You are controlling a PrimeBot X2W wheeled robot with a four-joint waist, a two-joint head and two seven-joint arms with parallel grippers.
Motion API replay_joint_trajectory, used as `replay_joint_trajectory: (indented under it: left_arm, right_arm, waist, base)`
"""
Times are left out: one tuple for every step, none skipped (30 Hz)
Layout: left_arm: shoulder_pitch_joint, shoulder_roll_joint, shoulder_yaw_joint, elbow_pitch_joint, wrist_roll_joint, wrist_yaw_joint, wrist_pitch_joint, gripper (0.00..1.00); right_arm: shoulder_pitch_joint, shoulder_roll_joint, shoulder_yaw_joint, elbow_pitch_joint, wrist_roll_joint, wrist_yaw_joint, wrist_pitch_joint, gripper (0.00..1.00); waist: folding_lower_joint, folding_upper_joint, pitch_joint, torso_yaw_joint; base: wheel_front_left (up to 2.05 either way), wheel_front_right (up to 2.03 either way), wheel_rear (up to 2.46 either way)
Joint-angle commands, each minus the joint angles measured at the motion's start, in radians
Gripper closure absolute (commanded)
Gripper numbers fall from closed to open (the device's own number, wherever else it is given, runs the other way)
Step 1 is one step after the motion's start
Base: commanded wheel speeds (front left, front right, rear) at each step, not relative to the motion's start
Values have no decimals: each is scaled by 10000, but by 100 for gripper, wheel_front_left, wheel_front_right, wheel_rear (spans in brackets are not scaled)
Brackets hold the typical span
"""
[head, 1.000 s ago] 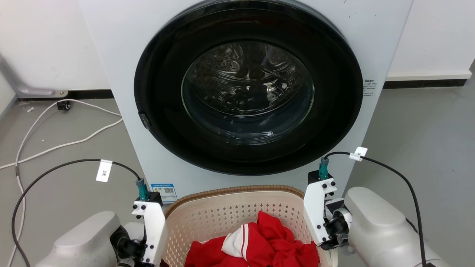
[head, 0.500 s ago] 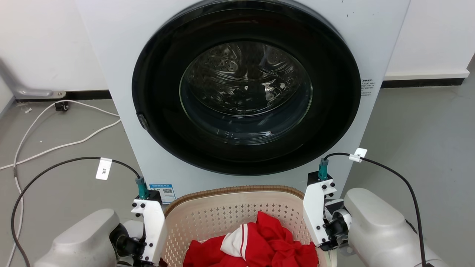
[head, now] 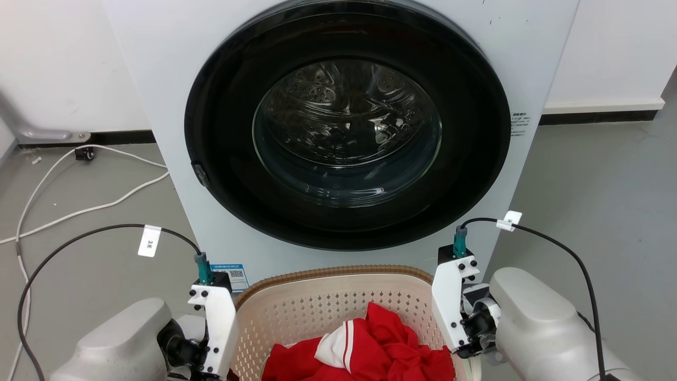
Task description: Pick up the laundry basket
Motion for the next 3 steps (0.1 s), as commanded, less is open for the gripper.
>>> replay_joint_trajectory:
  left_arm:
    - [-114, 186, -58, 120, 78, -38, 69, 100]
    - [-116, 180, -59, 121, 75, -40, 64, 100]
    - [-112, 177, -63, 120, 68, -40, 57, 100]
  right_arm:
    - [-159, -246, 114, 122, -88, -3, 51, 100]
    - [-170, -247, 129, 138, -89, -3, 54, 100]
    - [-178, -247, 142, 151, -86, -3, 54, 100]
  waist:
    - [0, 0, -2, -5]
    - [0, 0, 0, -11]
    - [0, 0, -1, -17]
  base:
    - [0, 0, 0]
    - [0, 0, 0]
    - [0, 0, 0]
